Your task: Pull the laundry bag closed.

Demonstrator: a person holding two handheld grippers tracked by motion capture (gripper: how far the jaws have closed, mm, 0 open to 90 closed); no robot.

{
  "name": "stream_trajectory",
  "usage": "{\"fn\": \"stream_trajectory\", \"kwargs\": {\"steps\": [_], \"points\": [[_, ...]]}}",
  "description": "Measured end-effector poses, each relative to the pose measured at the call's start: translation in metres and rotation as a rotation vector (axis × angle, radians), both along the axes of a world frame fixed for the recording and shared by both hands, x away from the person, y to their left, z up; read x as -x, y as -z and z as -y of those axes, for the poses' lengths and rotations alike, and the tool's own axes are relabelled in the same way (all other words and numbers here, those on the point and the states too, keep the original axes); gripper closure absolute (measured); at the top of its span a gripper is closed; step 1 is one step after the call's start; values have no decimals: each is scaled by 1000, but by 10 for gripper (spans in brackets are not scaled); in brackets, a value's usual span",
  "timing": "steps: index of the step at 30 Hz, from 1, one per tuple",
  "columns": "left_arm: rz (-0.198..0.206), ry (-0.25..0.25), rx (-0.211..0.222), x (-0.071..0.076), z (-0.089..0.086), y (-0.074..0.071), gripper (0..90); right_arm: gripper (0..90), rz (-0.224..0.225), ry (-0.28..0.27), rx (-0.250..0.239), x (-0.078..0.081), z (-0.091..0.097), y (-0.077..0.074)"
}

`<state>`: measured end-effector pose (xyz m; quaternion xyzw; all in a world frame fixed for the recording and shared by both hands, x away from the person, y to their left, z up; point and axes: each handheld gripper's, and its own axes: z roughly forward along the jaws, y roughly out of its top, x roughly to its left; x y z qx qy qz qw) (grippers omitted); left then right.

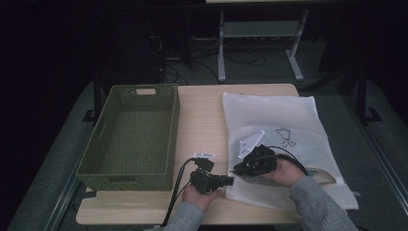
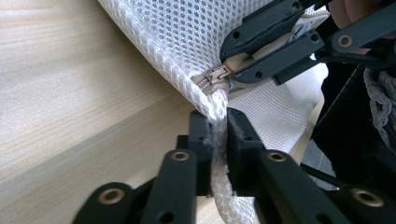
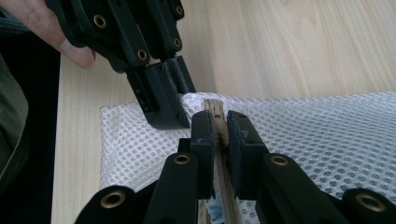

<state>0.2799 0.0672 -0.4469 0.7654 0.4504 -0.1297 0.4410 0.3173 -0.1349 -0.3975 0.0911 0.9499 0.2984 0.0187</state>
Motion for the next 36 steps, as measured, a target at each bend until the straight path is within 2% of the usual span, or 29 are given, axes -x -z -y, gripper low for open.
{"fn": "stream_trajectory", "kwargs": {"steps": [3, 5, 12, 15, 27, 31, 36], "points": [[-4, -2, 6, -2, 0, -2, 744, 809, 5, -1, 2, 1, -1, -3], [-7, -5, 7, -3, 0, -4, 744, 809, 10, -1, 12, 2, -1, -5], [3, -6, 1, -3, 1, -6, 852, 810, 31, -13, 46, 4, -1, -13], [7, -4, -10, -2, 0, -7, 861, 811, 36, -16, 61, 6, -1, -12], [14, -36, -2, 2, -1, -10, 866, 812, 41, -5, 73, 11, 9, -11], [37, -44, -10, 3, 0, -11, 867, 812, 40, 3, 70, 13, 13, -10], [41, -66, -9, 3, -3, -11, 867, 813, 40, 13, 77, 14, 20, -6]]}}
